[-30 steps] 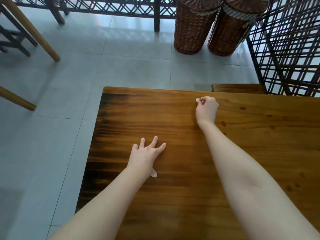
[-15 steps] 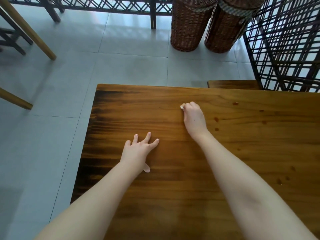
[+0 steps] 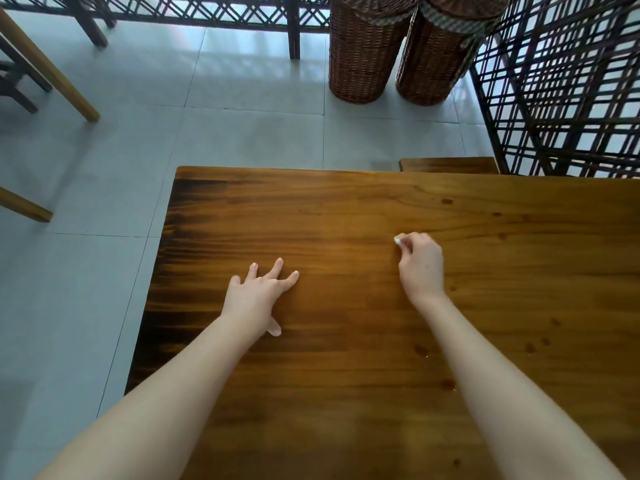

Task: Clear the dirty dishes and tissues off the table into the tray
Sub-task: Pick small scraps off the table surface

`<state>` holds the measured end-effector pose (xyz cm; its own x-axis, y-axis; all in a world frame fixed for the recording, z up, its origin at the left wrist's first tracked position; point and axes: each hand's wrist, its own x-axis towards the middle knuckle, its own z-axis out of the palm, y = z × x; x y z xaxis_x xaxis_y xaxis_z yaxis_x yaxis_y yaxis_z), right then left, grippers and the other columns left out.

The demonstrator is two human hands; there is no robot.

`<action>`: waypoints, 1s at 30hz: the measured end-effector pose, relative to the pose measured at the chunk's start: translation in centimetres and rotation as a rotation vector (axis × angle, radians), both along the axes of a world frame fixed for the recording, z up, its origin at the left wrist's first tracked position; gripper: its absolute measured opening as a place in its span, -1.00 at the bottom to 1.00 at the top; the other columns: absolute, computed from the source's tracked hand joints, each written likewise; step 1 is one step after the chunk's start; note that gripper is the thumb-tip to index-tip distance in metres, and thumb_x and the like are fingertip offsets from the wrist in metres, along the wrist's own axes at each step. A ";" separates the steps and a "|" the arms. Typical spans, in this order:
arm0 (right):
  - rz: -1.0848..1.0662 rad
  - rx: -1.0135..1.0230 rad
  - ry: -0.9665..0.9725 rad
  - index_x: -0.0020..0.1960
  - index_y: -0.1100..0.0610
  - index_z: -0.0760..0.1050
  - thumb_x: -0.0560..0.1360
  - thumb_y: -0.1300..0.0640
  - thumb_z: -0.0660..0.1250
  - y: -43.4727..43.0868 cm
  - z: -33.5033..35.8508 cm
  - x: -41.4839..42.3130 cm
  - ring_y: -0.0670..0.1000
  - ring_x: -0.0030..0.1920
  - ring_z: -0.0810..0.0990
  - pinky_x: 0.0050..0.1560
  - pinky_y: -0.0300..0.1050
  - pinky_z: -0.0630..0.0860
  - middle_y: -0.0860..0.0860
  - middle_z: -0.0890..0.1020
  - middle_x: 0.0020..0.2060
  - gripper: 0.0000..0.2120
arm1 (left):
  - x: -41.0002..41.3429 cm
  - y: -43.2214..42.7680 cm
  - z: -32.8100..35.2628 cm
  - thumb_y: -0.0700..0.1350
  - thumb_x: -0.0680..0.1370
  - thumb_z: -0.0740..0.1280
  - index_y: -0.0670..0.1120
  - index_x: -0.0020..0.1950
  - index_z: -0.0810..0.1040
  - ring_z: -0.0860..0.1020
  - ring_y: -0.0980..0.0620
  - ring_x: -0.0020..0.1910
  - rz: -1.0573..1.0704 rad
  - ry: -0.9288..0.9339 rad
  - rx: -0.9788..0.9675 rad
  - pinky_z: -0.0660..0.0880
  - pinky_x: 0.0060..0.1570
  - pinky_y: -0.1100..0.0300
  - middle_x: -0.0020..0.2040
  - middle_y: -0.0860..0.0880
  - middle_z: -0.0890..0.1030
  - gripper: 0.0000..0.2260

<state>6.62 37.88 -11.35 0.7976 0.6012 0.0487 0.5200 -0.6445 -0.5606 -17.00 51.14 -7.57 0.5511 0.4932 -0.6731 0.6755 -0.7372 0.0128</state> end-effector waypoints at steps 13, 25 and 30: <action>0.071 -0.117 -0.190 -0.01 0.18 0.65 0.52 0.24 0.35 -0.8 0.1 2.7 0.04 -0.03 0.48 -0.03 -0.10 0.40 0.06 0.62 -0.11 -0.88 | -0.2 -0.1 -0.6 0.00 0.37 0.55 0.23 0.56 -0.04 -0.05 -0.21 0.55 0.015 -0.029 0.027 0.11 0.44 -0.21 0.59 0.04 -0.12 -0.04; 0.118 -0.119 -0.087 0.07 0.22 0.61 0.55 0.27 0.29 -7.8 0.5 -1.3 -0.02 -0.02 0.49 0.01 -0.19 0.44 0.07 0.62 -0.09 -0.84 | -0.4 -0.2 -0.6 0.02 0.37 0.54 0.21 0.56 -0.06 -0.06 -0.23 0.55 -0.015 -0.028 0.034 0.09 0.44 -0.22 0.60 0.02 -0.13 -0.03; 0.091 -0.113 -0.082 0.04 0.21 0.63 0.52 0.29 0.32 -11.9 0.4 -5.2 -0.04 -0.04 0.50 0.00 -0.22 0.44 0.04 0.64 -0.09 -0.85 | -1.1 -0.7 0.0 0.07 0.43 0.48 0.19 0.57 -0.13 -0.08 -0.22 0.55 -0.067 -0.059 0.062 0.09 0.45 -0.19 0.59 0.00 -0.17 -0.06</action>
